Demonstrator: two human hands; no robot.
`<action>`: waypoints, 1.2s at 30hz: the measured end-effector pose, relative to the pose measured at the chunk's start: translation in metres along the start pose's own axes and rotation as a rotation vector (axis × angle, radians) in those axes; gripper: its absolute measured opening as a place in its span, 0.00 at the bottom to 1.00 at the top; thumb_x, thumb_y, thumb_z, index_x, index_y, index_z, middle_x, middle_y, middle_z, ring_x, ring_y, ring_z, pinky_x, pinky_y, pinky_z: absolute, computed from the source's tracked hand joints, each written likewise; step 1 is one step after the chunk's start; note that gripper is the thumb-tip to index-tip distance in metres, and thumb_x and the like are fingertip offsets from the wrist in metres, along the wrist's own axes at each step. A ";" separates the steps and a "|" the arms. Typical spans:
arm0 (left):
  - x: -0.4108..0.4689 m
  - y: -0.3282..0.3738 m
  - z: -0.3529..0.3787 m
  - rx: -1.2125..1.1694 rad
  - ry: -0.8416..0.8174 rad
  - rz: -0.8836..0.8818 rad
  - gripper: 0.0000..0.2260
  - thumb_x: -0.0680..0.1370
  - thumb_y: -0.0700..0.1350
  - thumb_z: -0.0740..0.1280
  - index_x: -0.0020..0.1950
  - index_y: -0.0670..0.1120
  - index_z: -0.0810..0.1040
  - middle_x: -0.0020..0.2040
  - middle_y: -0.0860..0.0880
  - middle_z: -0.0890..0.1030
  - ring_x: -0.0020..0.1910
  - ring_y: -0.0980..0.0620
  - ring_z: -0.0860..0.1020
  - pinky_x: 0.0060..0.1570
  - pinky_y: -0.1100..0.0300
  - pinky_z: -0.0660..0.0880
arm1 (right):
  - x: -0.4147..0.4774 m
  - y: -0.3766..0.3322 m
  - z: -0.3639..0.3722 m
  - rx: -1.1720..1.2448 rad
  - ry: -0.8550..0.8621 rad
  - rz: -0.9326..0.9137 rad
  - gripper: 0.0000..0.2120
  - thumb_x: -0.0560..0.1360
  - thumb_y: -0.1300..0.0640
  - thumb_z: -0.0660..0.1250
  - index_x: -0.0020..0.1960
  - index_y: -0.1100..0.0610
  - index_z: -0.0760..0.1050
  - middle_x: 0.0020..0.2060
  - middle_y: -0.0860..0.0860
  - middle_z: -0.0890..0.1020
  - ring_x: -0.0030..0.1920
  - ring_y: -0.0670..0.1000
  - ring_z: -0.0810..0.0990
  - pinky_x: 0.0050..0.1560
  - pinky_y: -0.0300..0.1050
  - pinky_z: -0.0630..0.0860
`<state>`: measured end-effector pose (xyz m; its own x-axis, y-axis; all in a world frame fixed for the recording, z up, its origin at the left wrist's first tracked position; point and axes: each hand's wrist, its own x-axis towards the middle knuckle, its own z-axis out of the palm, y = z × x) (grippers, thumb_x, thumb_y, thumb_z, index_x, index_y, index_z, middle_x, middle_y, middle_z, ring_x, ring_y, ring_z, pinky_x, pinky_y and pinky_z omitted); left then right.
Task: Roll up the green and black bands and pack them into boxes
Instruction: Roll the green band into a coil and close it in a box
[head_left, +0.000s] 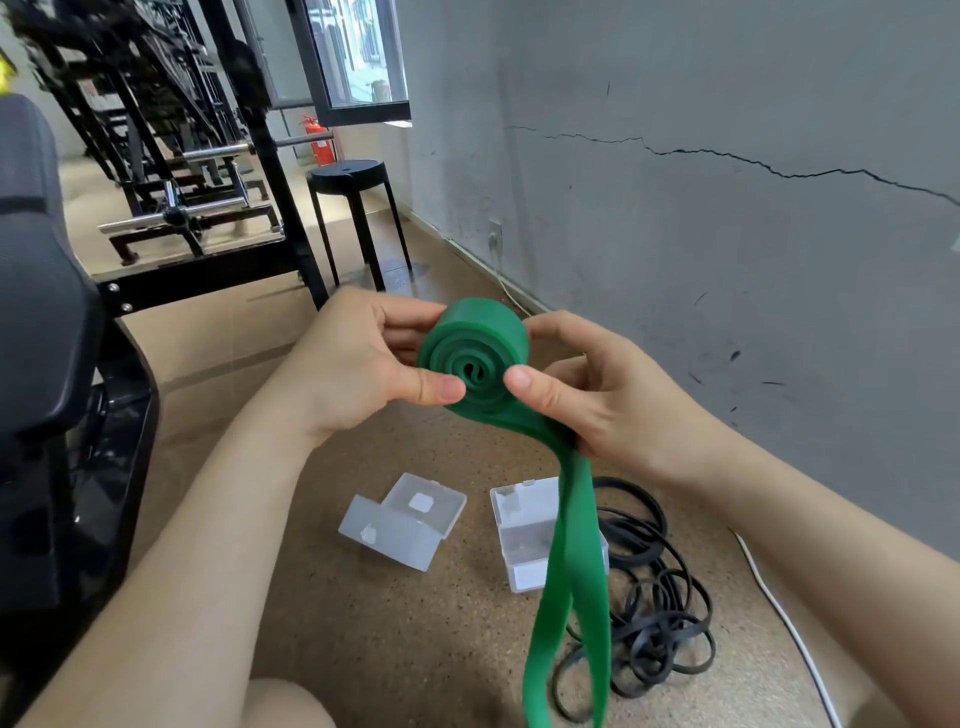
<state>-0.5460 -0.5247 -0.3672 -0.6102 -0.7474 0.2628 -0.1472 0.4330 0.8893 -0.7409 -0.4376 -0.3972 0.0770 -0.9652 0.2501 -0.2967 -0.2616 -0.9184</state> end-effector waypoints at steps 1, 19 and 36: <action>0.000 0.001 0.000 0.042 0.002 -0.001 0.22 0.55 0.41 0.78 0.47 0.55 0.82 0.43 0.55 0.86 0.45 0.55 0.84 0.40 0.64 0.80 | 0.000 0.001 0.001 -0.019 0.006 -0.006 0.20 0.71 0.43 0.68 0.59 0.51 0.73 0.28 0.61 0.73 0.28 0.51 0.66 0.29 0.46 0.63; 0.010 -0.003 0.038 -0.476 0.217 -0.056 0.17 0.64 0.37 0.73 0.52 0.42 0.80 0.45 0.46 0.85 0.47 0.46 0.83 0.52 0.50 0.79 | 0.009 0.009 0.008 0.073 0.061 0.014 0.24 0.67 0.50 0.77 0.61 0.51 0.76 0.49 0.47 0.85 0.51 0.46 0.83 0.52 0.42 0.78; 0.001 0.004 0.020 -0.084 0.026 -0.002 0.21 0.58 0.39 0.80 0.49 0.49 0.82 0.44 0.49 0.86 0.45 0.50 0.85 0.42 0.61 0.79 | 0.004 0.003 -0.015 -0.238 -0.057 0.017 0.32 0.65 0.60 0.75 0.65 0.46 0.68 0.44 0.56 0.83 0.44 0.57 0.83 0.47 0.60 0.79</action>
<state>-0.5633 -0.5136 -0.3706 -0.5896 -0.7614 0.2696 -0.0816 0.3883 0.9179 -0.7558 -0.4421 -0.3946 0.1214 -0.9698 0.2114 -0.5142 -0.2436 -0.8223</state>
